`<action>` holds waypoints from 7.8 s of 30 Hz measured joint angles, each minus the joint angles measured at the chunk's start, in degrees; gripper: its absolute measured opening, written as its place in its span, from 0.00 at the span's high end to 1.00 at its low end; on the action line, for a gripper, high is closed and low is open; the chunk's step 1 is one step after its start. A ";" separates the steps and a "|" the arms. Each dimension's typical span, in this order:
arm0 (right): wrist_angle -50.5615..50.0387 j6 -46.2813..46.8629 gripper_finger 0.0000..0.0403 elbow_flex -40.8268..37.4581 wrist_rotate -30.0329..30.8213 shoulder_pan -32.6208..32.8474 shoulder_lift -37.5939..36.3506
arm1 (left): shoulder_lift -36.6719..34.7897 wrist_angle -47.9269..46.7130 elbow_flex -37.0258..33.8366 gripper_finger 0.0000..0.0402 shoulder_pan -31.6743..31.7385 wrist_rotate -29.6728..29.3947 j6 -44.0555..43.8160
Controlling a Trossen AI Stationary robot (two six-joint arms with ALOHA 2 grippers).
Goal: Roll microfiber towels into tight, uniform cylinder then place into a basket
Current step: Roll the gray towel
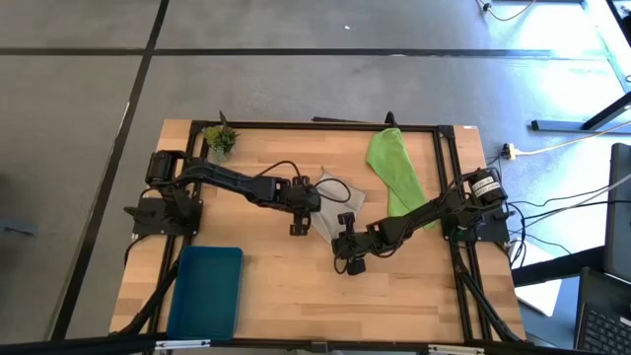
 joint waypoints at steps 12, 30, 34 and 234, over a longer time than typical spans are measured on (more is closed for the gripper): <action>0.35 -0.03 0.96 -0.04 -0.02 0.01 0.00 | 0.04 5.17 -2.56 1.00 0.55 0.07 -0.04; 1.06 -1.54 0.96 -0.07 0.85 0.03 0.07 | 1.03 17.01 -11.06 1.00 1.58 1.49 -0.13; 1.16 -1.54 0.96 -0.07 1.40 0.06 0.07 | 1.96 17.84 -11.56 1.00 1.60 1.38 -1.05; 0.41 23.99 0.55 1.75 -13.83 -15.68 -0.07 | 4.88 -7.79 -2.13 0.79 -21.13 -18.47 -26.75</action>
